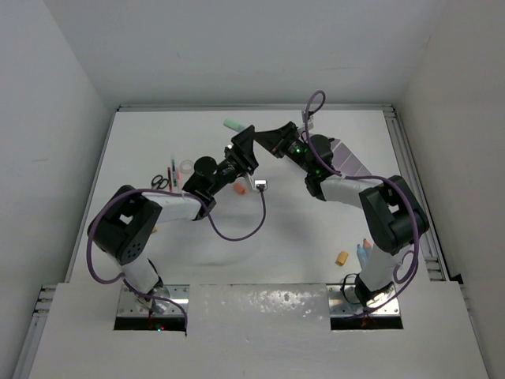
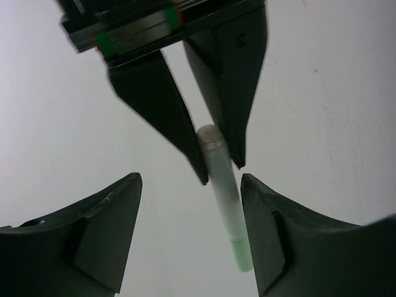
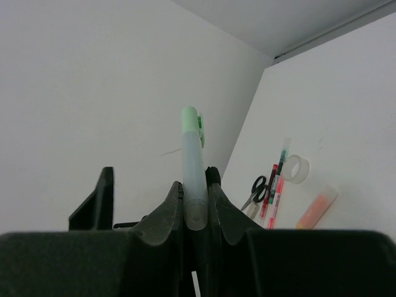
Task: Sort the stationery into containers
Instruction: Close the pen cap on the pen.
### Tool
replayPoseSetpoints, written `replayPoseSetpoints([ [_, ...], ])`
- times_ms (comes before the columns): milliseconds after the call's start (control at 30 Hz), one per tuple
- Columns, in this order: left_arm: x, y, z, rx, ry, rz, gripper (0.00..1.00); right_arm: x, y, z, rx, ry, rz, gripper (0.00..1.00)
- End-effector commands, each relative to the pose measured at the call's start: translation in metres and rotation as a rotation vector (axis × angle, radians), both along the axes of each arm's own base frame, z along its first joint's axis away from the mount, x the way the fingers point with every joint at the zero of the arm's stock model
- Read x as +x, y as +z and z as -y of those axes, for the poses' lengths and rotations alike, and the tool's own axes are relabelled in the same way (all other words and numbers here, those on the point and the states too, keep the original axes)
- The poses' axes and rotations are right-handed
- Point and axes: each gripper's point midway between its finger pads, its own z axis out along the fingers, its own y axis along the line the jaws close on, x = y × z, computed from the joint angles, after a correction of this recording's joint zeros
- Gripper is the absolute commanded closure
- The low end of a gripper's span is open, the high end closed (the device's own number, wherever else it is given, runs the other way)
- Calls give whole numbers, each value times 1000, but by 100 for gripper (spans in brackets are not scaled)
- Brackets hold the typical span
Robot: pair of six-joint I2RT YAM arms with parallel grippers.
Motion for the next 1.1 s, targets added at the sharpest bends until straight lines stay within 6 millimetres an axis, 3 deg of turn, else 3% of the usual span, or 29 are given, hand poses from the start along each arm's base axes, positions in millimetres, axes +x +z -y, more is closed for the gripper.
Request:
replayPoseSetpoints([
  [0,-7,39,1,-118,-2,71,36,8,14,13,32,-50,49,100],
  [133,3,50,-22,-280,102,-33,32,21,21,30,37,-97,72,100],
  [200,15,40,-32,-400,161,-225,32,29,31,38,35,-114,108,100],
  [233,23,52,-39,-463,195,-267,32,31,34,40,31,-116,120,100],
  [400,22,32,-53,-612,205,-520,32,47,49,53,20,-144,174,100],
  [500,22,29,-48,-727,190,-740,31,52,55,57,15,-160,197,100],
  [633,26,19,-25,-948,157,-1290,33,52,63,60,22,-166,227,100],
  [667,27,0,-37,-983,226,-1438,35,52,66,60,25,-166,235,100],
  [700,36,9,-29,-1029,188,-1524,36,50,68,60,27,-165,241,100],
  [733,22,12,-15,-1082,95,-1730,38,49,69,60,31,-163,243,100],
  [767,31,6,-20,-1140,76,-1826,39,48,72,59,37,-162,247,100],
  [800,21,16,-16,-1242,1,-2035,43,46,75,59,45,-159,253,100],
  [833,20,21,-13,-1287,-46,-2128,47,45,77,59,49,-159,255,100],
  [867,29,21,-10,-1323,-130,-2164,52,43,78,59,53,-159,258,100],
  [933,28,25,-3,-1405,-201,-2325,62,41,81,59,52,-163,268,100],
  [1067,29,29,1,-1407,-238,-2302,62,37,82,58,47,-167,271,100],
])
